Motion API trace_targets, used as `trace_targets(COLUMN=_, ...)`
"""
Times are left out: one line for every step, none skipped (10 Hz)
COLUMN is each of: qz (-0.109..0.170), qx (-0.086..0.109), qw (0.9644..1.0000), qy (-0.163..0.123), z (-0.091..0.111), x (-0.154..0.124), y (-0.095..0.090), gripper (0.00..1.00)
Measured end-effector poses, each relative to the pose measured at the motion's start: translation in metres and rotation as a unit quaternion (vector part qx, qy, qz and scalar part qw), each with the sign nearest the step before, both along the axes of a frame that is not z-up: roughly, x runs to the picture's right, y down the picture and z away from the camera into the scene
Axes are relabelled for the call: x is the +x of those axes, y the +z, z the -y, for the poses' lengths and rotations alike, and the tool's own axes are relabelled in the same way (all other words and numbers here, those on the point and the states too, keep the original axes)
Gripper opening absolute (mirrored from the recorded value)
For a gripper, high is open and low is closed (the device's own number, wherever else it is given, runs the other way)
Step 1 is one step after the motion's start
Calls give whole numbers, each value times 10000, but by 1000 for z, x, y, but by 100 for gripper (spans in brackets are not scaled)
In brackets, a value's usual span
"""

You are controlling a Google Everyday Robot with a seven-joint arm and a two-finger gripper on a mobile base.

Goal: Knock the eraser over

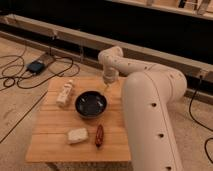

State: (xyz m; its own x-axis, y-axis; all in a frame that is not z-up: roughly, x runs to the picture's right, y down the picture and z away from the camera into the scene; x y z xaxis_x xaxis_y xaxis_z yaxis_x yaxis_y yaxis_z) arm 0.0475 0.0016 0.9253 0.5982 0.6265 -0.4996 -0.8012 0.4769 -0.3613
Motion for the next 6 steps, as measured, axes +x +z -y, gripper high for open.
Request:
trace_targets(qz=-76, qx=21, qw=10000, qy=27, z=3, x=8, y=1, gripper=80)
trace_targets(qz=-172, qx=36, qw=9998, qy=69, z=5, x=18, y=2, gripper=80)
trace_targets(qz=-276, qx=43, qw=9995, qy=124, z=6, x=29, y=3, gripper=80)
trace_targets(qz=-342, qx=44, qw=9993, qy=166, z=6, x=35, y=2, gripper=80)
trace_targets(qz=-438, qx=46, qw=9988, qy=236, z=5, x=44, y=1, gripper=80)
trace_targets(qz=-504, qx=45, qw=9983, qy=281, z=5, x=48, y=-1, gripper=80)
